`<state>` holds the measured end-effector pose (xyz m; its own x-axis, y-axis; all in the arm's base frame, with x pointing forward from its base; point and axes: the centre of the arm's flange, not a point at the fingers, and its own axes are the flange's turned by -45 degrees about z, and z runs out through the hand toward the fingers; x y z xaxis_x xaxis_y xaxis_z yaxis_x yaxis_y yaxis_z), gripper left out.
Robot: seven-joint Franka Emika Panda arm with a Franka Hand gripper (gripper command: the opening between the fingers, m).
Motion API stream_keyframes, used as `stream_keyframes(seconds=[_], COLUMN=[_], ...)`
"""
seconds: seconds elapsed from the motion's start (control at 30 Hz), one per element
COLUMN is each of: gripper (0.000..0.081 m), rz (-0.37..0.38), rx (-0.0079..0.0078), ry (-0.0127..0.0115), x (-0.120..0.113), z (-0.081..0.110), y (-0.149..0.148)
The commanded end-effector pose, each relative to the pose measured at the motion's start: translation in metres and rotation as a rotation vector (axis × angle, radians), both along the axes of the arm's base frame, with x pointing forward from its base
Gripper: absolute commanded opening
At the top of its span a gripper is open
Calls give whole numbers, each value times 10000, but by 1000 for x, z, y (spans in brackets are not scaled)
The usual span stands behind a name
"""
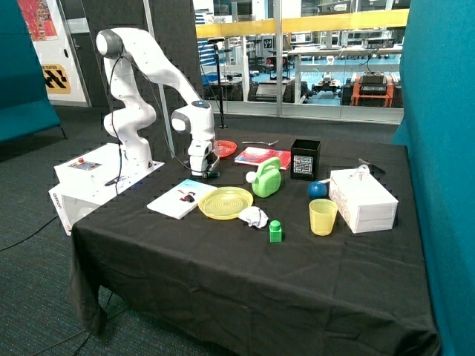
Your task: Put a highlighter on each book
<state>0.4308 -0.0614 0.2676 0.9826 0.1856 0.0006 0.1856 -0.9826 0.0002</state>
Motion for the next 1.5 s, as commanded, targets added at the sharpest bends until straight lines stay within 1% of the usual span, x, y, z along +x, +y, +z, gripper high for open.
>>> stream_keyframes(seconds=[0.0,0.5,0.77,1.2,1.3,1.47], gripper=[0,0,0,0,0,0], rz=[-134,-272,-235,62,249,723], rx=[1,1,1,1,1,0], ry=[7,7,7,7,7,7], x=[0,-8,-7,16,21,35], z=[3,3,10,38,43,50], y=[-1,-2,-2,7,13,33])
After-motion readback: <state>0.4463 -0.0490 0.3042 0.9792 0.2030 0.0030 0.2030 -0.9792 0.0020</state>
